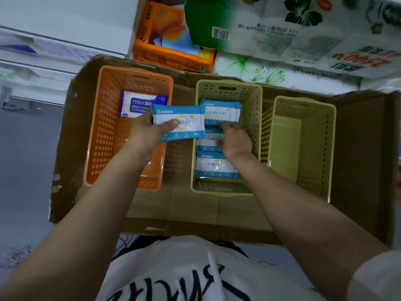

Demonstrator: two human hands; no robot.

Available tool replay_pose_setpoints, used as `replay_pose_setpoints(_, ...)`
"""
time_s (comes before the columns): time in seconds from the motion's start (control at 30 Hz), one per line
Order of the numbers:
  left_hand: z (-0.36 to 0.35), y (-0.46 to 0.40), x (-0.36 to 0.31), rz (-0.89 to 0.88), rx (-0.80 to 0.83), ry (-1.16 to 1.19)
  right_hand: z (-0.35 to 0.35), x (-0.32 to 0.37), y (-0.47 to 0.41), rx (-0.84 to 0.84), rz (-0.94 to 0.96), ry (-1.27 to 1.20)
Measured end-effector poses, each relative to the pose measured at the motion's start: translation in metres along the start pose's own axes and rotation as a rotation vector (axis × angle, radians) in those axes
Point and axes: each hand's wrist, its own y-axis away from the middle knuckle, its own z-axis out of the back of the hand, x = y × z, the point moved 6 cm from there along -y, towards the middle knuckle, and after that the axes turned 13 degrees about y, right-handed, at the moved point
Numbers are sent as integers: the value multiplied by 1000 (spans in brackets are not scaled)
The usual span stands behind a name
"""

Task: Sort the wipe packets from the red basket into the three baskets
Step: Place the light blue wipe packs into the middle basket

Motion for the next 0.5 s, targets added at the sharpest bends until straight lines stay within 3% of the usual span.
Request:
replay_pose_setpoints(0.2, -4, 7, 1, -4, 7, -31, 10, -2, 2, 27, -56, -69)
replay_pose_setpoints(0.33, -17, 8, -1, 2, 74, -85, 70, -10, 5, -130, -138, -729)
replay_pose_setpoints(0.4, -30, 8, -1, 8, 136, -118, 98, 6, 12, 54, 50, -862)
replay_pose_setpoints(0.47, -45, 9, 0, -3, 180, -118, 111, 23, 19, 240, 258, -683)
replay_pose_setpoints(0.5, -51, 9, 0, -28, 179, -119, 113, 23, 18, 242, 291, -587)
